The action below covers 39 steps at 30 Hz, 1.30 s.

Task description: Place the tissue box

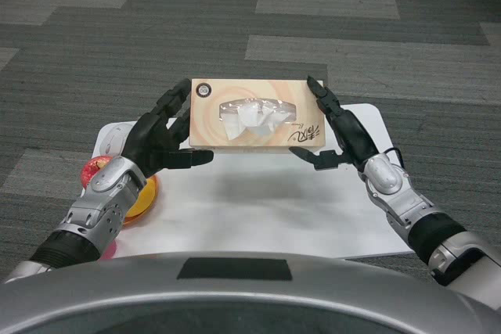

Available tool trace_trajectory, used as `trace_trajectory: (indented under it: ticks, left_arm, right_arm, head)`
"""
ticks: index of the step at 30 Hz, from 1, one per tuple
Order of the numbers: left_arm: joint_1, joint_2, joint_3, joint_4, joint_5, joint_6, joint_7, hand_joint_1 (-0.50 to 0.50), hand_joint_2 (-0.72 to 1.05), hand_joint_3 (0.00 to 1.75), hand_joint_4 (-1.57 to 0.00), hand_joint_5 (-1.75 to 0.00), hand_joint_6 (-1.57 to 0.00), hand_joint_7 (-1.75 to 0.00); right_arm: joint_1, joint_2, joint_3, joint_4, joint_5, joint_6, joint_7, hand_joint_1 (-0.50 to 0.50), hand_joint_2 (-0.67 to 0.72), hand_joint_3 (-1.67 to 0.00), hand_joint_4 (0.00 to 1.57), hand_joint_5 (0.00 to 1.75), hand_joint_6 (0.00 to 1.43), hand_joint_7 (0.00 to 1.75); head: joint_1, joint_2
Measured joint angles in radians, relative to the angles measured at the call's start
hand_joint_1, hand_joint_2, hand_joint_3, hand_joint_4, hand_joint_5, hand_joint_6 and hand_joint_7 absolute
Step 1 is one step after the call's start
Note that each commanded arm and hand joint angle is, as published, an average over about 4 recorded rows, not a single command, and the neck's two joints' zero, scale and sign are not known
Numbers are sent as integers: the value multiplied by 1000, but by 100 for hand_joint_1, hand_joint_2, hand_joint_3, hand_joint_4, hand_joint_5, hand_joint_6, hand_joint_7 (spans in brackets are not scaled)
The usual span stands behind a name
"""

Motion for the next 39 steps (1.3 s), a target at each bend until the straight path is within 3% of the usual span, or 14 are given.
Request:
trace_trajectory:
  ticks: [17,21,27,36,39]
  left_arm:
    - [0,-17,-33,86,1,24,-6,50,96,9,0,0,0,0]
    - [0,-19,-41,119,1,39,-15,50,96,17,0,0,0,0]
    - [-1,-20,-49,161,1,62,-31,50,96,17,0,0,0,0]
    - [-6,-21,-61,209,1,91,-57,50,96,17,0,0,0,0]
    - [-17,-21,-65,229,1,93,-64,50,96,17,0,0,0,0]
  right_arm:
    - [28,-3,14,64,-1,-5,30,-46,-54,-71,0,58,0,0]
    - [28,-3,21,105,-1,-7,56,-42,-54,-71,0,58,0,0]
    - [29,-2,34,144,-1,-7,91,-42,-54,-71,0,58,0,0]
    - [29,-2,43,180,-1,-5,108,-33,-54,-71,0,58,0,0]
    - [29,-2,46,193,-1,-5,112,-33,-54,-65,0,65,0,0]
  head:
    - [-8,-11]
    - [-5,-12]
    - [-7,-16]
    - [-7,-21]
    - [-7,-22]
